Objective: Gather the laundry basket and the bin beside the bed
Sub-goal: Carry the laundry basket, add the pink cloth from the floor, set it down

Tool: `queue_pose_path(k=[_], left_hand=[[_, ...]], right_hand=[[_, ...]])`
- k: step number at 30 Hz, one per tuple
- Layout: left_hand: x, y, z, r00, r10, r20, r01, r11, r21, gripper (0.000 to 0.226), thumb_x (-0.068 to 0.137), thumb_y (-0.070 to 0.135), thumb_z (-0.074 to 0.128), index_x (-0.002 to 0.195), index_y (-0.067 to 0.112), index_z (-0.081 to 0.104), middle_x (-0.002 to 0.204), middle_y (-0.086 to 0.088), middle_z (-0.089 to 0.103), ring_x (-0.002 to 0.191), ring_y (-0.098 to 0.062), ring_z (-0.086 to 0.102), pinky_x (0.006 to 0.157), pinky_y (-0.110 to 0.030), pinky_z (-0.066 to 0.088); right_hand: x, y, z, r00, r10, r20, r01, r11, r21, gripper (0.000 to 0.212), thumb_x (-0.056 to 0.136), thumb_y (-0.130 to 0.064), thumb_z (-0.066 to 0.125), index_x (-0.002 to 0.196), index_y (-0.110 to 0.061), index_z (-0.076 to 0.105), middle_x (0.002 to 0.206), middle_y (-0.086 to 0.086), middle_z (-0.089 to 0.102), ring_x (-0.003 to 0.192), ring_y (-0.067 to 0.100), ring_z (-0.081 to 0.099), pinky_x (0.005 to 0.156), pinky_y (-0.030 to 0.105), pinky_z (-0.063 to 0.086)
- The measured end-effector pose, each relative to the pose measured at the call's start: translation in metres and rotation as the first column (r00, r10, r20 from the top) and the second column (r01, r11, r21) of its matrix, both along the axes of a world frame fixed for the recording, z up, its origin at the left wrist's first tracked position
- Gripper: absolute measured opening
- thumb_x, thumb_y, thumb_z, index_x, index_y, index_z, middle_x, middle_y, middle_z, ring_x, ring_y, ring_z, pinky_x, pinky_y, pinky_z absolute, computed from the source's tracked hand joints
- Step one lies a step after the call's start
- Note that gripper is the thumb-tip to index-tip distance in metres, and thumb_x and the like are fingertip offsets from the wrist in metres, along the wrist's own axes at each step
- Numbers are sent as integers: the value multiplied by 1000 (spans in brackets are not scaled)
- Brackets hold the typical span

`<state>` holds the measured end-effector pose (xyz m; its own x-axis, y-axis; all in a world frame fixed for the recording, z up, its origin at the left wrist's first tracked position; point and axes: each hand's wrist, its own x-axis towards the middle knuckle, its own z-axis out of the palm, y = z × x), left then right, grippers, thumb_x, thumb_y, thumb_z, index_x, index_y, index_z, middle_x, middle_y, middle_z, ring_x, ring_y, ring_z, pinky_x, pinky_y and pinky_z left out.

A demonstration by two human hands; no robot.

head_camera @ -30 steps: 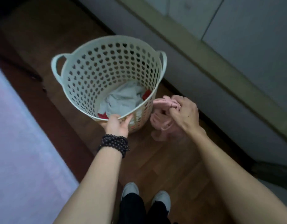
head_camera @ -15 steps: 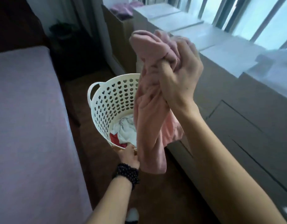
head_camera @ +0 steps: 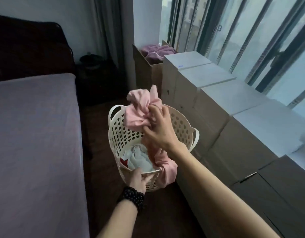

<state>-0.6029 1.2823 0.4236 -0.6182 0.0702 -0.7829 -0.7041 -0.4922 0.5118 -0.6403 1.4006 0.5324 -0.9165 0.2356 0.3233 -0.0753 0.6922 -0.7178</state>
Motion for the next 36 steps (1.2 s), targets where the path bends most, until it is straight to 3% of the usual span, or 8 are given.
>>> queue_pose_path(k=[3, 6, 11, 19, 22, 25, 32, 36], left_hand=[[-38, 8, 4, 996, 79, -30, -80, 996, -37, 57, 88, -20, 37, 143, -3, 42, 128, -32, 53, 102, -39, 55, 85, -60, 57], [-75, 19, 8, 993, 88, -84, -91, 995, -34, 52, 90, -18, 46, 139, 1, 49, 123, -27, 62, 107, -41, 62, 90, -61, 54], [-121, 46, 14, 988, 142, -63, -142, 990, 5, 46, 90, -16, 30, 129, -6, 52, 107, -27, 63, 99, -38, 63, 72, -43, 61], [-203, 75, 30, 977, 196, -85, -196, 981, 9, 30, 100, -10, 39, 127, -12, 52, 120, -32, 62, 102, -38, 61, 62, -40, 62], [-231, 79, 38, 975, 193, -109, -193, 981, 6, 29, 101, -13, 36, 85, 7, 50, 91, -17, 56, 81, -27, 61, 83, -36, 61], [-276, 73, 26, 970, 239, -48, -238, 971, 25, 21, 95, -16, 35, 97, 0, 48, 110, -24, 54, 109, -39, 62, 100, -50, 52], [-413, 42, 3, 972, 229, -44, -226, 972, 64, 20, 97, -7, 46, 110, -1, 59, 123, -24, 56, 106, -36, 62, 86, -48, 57], [-487, 33, -9, 963, 268, -3, -268, 963, 28, 33, 95, -11, 46, 124, 2, 54, 120, -27, 59, 80, -33, 66, 57, -42, 64]], right_hand=[[-28, 14, -43, 978, 13, 207, -27, 998, 64, 60, 88, -31, 68, 143, -18, 49, 151, 15, 37, 139, 32, 40, 110, 47, 46], [-63, 38, -54, 941, -59, 333, -4, 982, 186, 67, 86, -43, 65, 147, -22, 45, 147, 12, 44, 136, 31, 43, 110, 52, 44], [-102, 61, -77, 451, -142, 881, -315, 898, 306, 79, 83, -71, 44, 143, -21, 53, 146, 11, 57, 143, 36, 44, 117, 72, 10], [-230, 72, 18, 846, -77, 527, -180, 890, 419, 12, 94, -5, 53, 89, -12, 61, 79, 2, 61, 88, 27, 65, 105, 63, 41], [-296, 69, 86, 989, 12, 150, -59, 948, 314, 19, 95, -6, 53, 99, -4, 72, 99, 16, 71, 89, 34, 68, 78, 43, 54], [-356, 61, 112, 990, 90, -107, -72, 984, 160, 19, 95, -6, 59, 105, -2, 75, 106, 17, 69, 94, 31, 68, 82, 40, 58], [-461, 42, -8, 789, 239, 566, -454, 847, 276, 27, 102, -19, 55, 109, -2, 75, 108, 12, 77, 91, 25, 76, 86, 30, 62], [-504, 49, -59, 880, 136, 456, -170, 985, 35, 22, 99, -18, 57, 95, -5, 75, 95, 5, 77, 67, 10, 67, 66, 25, 58]])
